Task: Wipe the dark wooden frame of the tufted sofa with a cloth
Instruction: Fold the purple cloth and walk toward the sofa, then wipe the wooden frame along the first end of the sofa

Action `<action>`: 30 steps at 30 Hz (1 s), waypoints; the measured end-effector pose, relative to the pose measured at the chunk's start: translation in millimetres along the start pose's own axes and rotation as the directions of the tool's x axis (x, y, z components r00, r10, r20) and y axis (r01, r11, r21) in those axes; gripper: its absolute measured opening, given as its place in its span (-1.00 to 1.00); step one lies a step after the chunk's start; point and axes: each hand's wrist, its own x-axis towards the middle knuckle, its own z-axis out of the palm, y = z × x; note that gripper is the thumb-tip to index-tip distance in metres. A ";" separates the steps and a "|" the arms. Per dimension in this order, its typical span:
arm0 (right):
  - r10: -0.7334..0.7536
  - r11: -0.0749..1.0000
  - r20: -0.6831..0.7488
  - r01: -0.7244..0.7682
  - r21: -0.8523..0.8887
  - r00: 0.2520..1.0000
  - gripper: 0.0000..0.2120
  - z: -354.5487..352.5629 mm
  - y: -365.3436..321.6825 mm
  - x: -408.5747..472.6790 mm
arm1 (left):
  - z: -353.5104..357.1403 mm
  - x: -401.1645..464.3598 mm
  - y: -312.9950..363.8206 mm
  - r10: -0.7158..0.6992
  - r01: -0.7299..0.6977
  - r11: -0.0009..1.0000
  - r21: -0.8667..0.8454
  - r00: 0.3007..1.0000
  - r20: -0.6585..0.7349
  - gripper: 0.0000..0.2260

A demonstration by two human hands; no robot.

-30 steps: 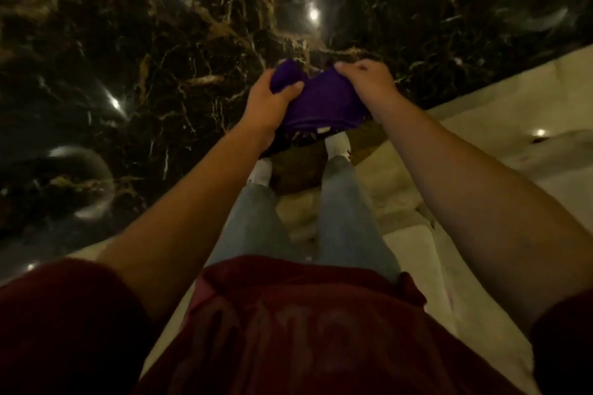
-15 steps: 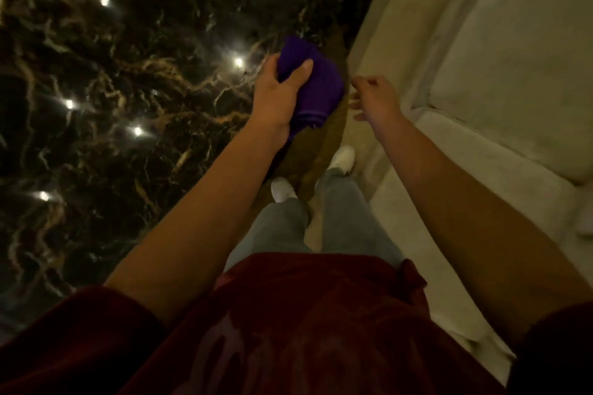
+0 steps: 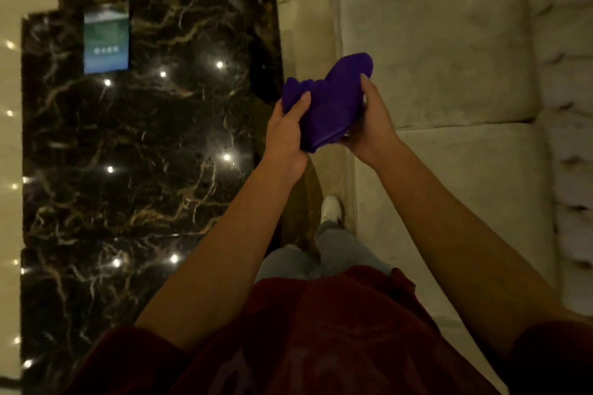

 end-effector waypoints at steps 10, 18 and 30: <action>-0.230 0.967 -0.133 0.242 0.078 0.964 -0.59 -8.8 -91.2 -1.5 | 74.0 33.8 31.0 -0.077 0.039 0.963 0.265 0.988 0.135 -0.63; -0.241 0.956 -0.284 0.278 0.098 0.928 -0.53 1.3 -133.5 29.0 | 105.8 101.7 60.7 -0.140 0.015 0.870 0.493 0.966 0.219 -0.63; -0.385 0.920 -0.314 0.388 -0.054 0.868 -0.62 54.7 -219.3 79.7 | 180.4 199.9 169.7 -0.433 -0.214 0.576 0.789 0.739 0.516 -0.50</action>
